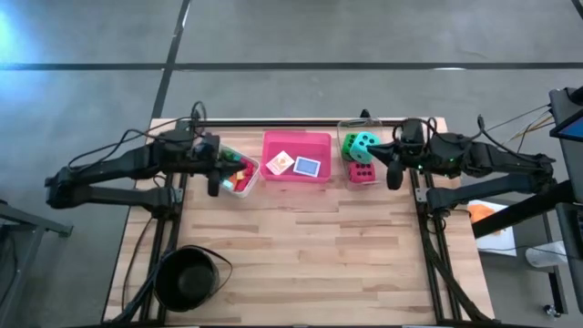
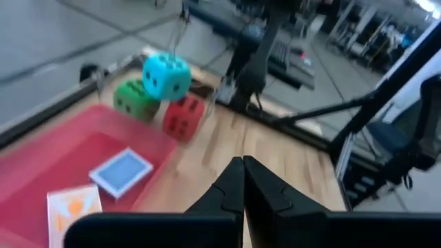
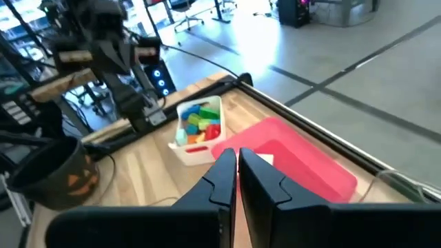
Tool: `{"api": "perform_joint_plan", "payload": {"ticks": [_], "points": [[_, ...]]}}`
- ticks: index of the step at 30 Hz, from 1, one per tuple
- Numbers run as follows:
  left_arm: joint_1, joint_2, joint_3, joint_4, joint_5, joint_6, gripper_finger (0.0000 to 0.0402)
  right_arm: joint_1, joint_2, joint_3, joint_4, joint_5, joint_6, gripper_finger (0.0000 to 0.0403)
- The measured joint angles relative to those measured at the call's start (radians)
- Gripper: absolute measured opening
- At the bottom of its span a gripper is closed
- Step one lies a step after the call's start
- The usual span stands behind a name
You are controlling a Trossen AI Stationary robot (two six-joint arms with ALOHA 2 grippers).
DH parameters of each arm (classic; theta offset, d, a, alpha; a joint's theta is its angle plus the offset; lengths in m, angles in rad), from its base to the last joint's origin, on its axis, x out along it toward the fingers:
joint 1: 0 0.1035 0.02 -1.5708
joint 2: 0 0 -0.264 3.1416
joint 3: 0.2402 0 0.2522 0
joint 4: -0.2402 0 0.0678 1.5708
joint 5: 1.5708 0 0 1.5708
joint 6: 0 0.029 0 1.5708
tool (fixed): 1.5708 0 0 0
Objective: Pick & Place Toys
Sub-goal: Return to Home Position
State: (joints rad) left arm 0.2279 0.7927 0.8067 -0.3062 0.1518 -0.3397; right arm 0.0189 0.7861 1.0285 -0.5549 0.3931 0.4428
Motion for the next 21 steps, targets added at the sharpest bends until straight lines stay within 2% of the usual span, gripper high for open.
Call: {"api": "perform_joint_plan", "payload": {"ticks": [5,8,13,19,21], "points": [[0.004,-0.064,-0.015,-0.023,-0.014,-0.001,0.0004,0.002,-0.027,-0.038,-0.055,-0.031,0.008,0.0015],[0.002,-0.089,-0.031,-0.061,-0.013,-0.075,0.0004,0.003,-0.032,-0.064,-0.088,-0.04,0.025,0.0015],[-0.032,-0.146,-0.079,-0.005,0.026,0.03,0.0004,0.003,-0.082,-0.139,0.01,-0.005,0.002,0.0015],[-0.054,-0.251,-0.187,0.017,0.028,0.04,0.0004,0.003,-0.218,-0.261,0.101,-0.019,-0.001,0.0015],[-0.054,-0.298,-0.23,0.076,0.03,0.035,0.0004,0.003,-0.279,-0.316,0.135,-0.031,-0.003,0.0015]]}}
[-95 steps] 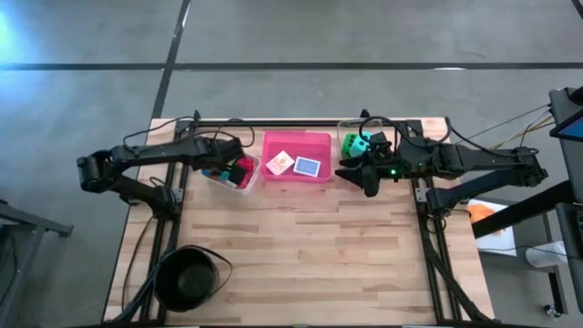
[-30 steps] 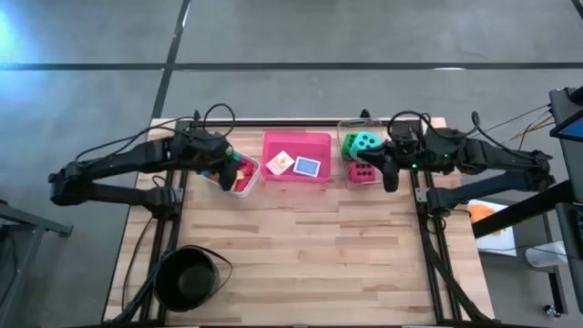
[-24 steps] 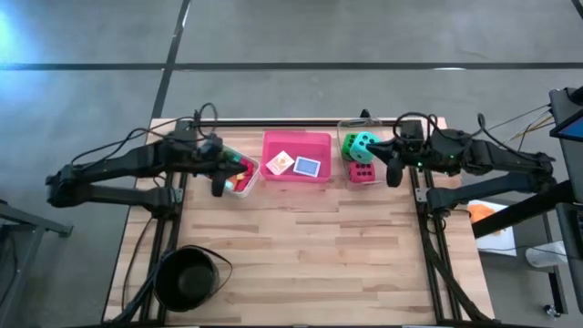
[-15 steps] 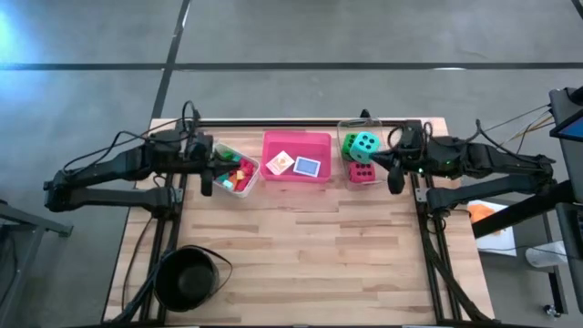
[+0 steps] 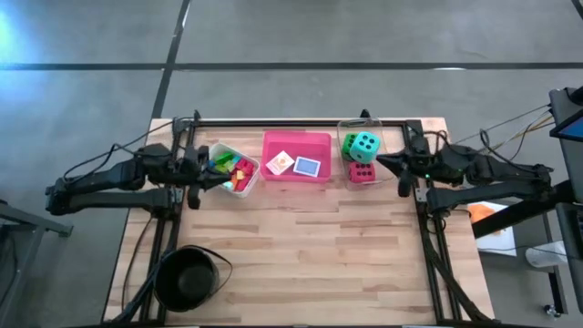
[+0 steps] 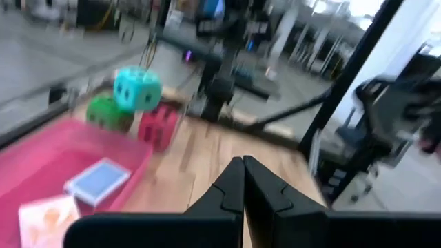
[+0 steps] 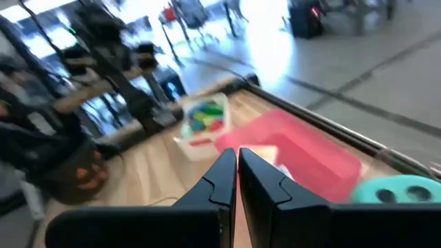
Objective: Pick & Place Toys
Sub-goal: Return to Home Position
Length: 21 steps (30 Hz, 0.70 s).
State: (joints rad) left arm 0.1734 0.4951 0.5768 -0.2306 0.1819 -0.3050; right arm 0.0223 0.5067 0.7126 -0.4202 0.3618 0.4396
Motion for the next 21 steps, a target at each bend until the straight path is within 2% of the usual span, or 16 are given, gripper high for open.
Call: {"api": "perform_joint_plan", "payload": {"ticks": [5,8,10,14,17,21], "points": [[-0.001,-0.136,-0.133,0.112,0.02,-0.004,0.0004,-0.001,-0.153,-0.147,0.163,-0.06,-0.018,0.0015],[-0.001,-0.207,-0.203,0.173,0.022,-0.022,0.0004,0.0,-0.225,-0.233,0.293,-0.136,-0.089,0.0015],[-0.001,-0.238,-0.251,0.203,0.021,-0.03,0.0004,0.0,-0.263,-0.278,0.345,-0.146,-0.117,0.0015],[-0.001,-0.281,-0.33,0.243,0.021,-0.072,0.0004,0.0,-0.311,-0.355,0.356,-0.161,-0.103,0.0015],[-0.002,-0.3,-0.394,0.257,0.031,-0.129,0.0004,-0.001,-0.326,-0.407,0.361,-0.226,-0.101,0.0015],[-0.002,-0.313,-0.456,0.383,0.081,-0.162,0.0004,0.0,-0.33,-0.478,0.438,-0.348,-0.108,0.0015]]}}
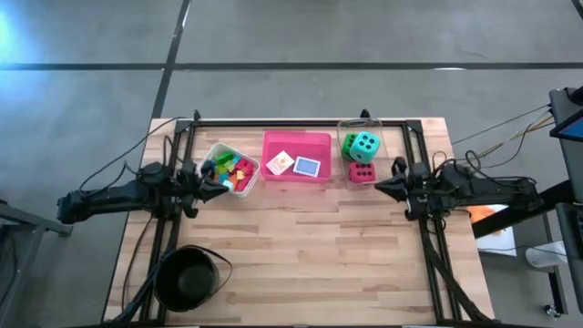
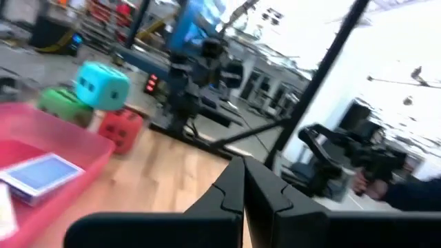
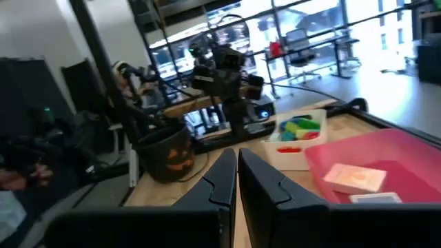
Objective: Pick & Place Toys
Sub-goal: Return to Home Position
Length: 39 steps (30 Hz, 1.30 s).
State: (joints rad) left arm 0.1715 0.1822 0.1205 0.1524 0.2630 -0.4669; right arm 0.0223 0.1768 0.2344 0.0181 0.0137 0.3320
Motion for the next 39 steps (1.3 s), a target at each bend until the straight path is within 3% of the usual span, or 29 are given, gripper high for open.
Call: {"api": "perform_joint_plan", "payload": {"ticks": [6,13,22,31,35,39], "points": [[0.0,0.002,-0.04,0.017,0.113,0.027,0.0004,0.0,0.0,-0.108,0.169,-0.016,-0.021,0.0015],[-0.001,0.003,-0.097,0.0,0.123,0.067,0.0004,-0.001,0.0,-0.216,0.316,-0.017,-0.024,0.0015],[-0.001,0.003,-0.117,-0.001,0.118,0.176,0.0004,-0.001,0.008,-0.226,0.274,-0.026,-0.043,0.0015],[0.0,0.014,-0.117,-0.092,0.022,0.18,0.0004,-0.001,0.008,-0.226,0.166,-0.01,-0.09,0.0015],[0.0,0.019,-0.117,-0.099,-0.056,0.091,0.0004,-0.001,0.01,-0.226,0.142,-0.011,-0.119,0.0015],[0.0,0.019,-0.118,-0.101,-0.062,0.059,0.0004,-0.001,0.01,-0.226,0.142,-0.011,-0.108,0.0015]]}}
